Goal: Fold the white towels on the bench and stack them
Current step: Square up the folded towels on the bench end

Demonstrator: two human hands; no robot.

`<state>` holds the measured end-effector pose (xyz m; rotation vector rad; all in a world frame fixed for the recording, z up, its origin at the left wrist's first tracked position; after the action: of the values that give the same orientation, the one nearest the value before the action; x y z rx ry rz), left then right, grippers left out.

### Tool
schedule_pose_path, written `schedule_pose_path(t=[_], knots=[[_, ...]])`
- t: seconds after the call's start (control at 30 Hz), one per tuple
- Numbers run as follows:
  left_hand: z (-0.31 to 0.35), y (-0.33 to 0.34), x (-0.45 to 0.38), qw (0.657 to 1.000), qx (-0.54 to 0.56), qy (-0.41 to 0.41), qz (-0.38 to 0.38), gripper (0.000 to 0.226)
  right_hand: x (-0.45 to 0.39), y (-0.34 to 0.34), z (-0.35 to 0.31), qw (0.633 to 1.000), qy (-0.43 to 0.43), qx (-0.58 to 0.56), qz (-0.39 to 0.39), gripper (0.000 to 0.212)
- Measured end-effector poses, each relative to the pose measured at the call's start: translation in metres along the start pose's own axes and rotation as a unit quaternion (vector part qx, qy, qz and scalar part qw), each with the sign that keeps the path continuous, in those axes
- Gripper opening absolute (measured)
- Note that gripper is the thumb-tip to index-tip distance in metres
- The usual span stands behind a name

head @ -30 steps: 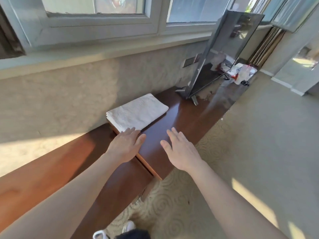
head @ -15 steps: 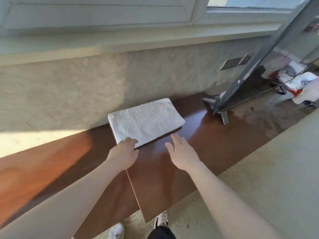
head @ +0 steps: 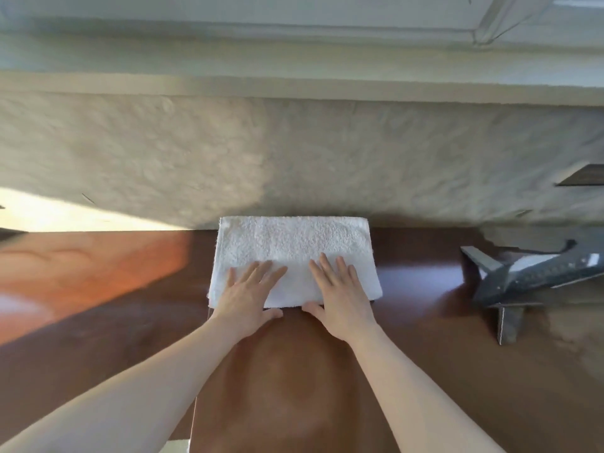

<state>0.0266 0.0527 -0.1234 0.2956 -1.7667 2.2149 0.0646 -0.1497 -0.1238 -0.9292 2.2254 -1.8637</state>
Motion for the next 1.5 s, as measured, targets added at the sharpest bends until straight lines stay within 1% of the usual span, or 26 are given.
schedule_pose_path(t=[0.03,0.1,0.2,0.23,0.27,0.33,0.4,0.43,0.53,0.6,0.67,0.7,0.77,0.83,0.9,0.97,1.0,1.07,1.13,1.17,1.2,1.27,1.33,1.4,1.47,1.5], knots=[[0.001,0.004,-0.004,1.0,-0.017,-0.008,-0.003,0.087,-0.004,0.003,0.005,1.0,-0.015,0.0,-0.003,0.084],[0.002,0.007,-0.006,0.999,-0.039,-0.017,0.012,0.078,-0.01,0.006,0.013,0.999,-0.045,-0.003,0.006,0.076],[-0.001,0.0,-0.007,0.998,0.002,-0.019,0.067,0.05,-0.017,-0.002,0.019,0.996,-0.067,-0.053,0.041,0.057],[-0.003,-0.006,-0.008,0.996,0.015,-0.02,0.081,0.044,-0.019,-0.007,0.02,0.994,-0.067,-0.074,0.053,0.054],[-0.004,-0.012,-0.009,0.996,0.021,-0.021,0.089,0.04,-0.021,-0.01,0.021,0.992,-0.07,-0.084,0.059,0.053],[-0.004,-0.025,-0.013,0.994,0.018,-0.025,0.103,0.036,-0.023,-0.014,0.024,0.993,-0.084,-0.06,0.053,0.061],[-0.003,-0.037,-0.016,0.993,-0.012,-0.016,0.117,0.034,-0.023,-0.015,0.026,0.994,-0.098,-0.018,0.04,0.068],[-0.003,-0.041,-0.016,0.992,-0.025,-0.007,0.122,0.034,-0.024,-0.015,0.027,0.994,-0.101,-0.011,0.044,0.066],[-0.008,-0.05,-0.01,0.992,-0.023,-0.012,0.121,0.036,-0.028,-0.029,0.029,0.99,-0.094,-0.056,0.09,0.048],[-0.013,-0.058,-0.004,0.99,0.018,-0.027,0.141,0.035,-0.029,-0.044,0.028,0.984,-0.097,-0.081,0.122,0.044],[-0.016,-0.071,0.001,0.98,0.05,-0.031,0.192,0.035,-0.03,-0.058,0.025,0.979,-0.11,-0.076,0.153,0.043],[-0.017,-0.08,0.004,0.973,0.059,-0.027,0.222,0.039,-0.03,-0.066,0.022,0.977,-0.111,-0.078,0.167,0.043],[-0.019,-0.098,0.011,0.96,0.058,-0.018,0.273,0.051,-0.032,-0.082,0.014,0.973,-0.113,-0.084,0.184,0.041],[-0.025,-0.116,0.022,0.951,0.046,-0.018,0.305,0.051,-0.034,-0.096,-0.002,0.971,-0.124,-0.077,0.191,0.039],[-0.039,-0.131,0.038,0.943,0.035,-0.022,0.331,0.038,-0.036,-0.11,-0.022,0.966,-0.141,-0.07,0.204,0.036],[-0.056,-0.145,0.058,0.946,0.025,-0.046,0.32,0.025,-0.037,-0.123,-0.047,0.964,-0.157,-0.056,0.209,0.033],[-0.067,-0.149,0.068,0.95,0.018,-0.06,0.305,0.027,-0.038,-0.128,-0.062,0.964,-0.163,-0.042,0.204,0.033],[-0.09,-0.158,0.094,0.952,0.006,-0.073,0.297,0.045,-0.039,-0.136,-0.096,0.966,-0.176,-0.007,0.189,0.035],[-0.116,-0.166,0.129,0.94,0.003,-0.065,0.335,0.069,-0.037,-0.141,-0.135,0.963,-0.198,0.005,0.183,0.035],[-0.13,-0.17,0.147,0.933,0.001,-0.068,0.354,0.078,-0.035,-0.143,-0.157,0.96,-0.21,0.01,0.185,0.034],[-0.145,-0.173,0.166,0.932,-0.006,-0.084,0.353,0.083,-0.033,-0.144,-0.179,0.957,-0.22,0.02,0.19,0.033],[-0.178,-0.173,0.205,0.931,-0.014,-0.12,0.344,0.079,-0.028,-0.142,-0.227,0.951,-0.24,0.049,0.188,0.036],[-0.211,-0.173,0.247,0.916,-0.035,-0.117,0.382,0.068,-0.023,-0.134,-0.277,0.944,-0.269,0.066,0.181,0.043],[-0.245,-0.173,0.291,0.9,-0.062,-0.113,0.416,0.063,-0.02,-0.125,-0.329,0.937,-0.292,0.083,0.174,0.051],[-0.281,-0.168,0.335,0.899,-0.064,-0.116,0.418,0.067,-0.016,-0.111,-0.382,0.935,-0.304,0.091,0.161,0.057],[-0.301,-0.164,0.355,0.899,-0.063,-0.123,0.416,0.072,-0.014,-0.102,-0.408,0.934,-0.311,0.091,0.152,0.058]])
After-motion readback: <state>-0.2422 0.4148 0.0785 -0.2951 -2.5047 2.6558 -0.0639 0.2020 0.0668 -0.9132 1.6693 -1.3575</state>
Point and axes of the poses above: each hand's wrist, its own x-axis away from the middle knuckle, its own y-axis out of the palm, z = x × y, the point moved 3 cm from there along -x, towards the middle knuckle, and after that the axes turned 2 degrees about -y, right-handed, at the moved point
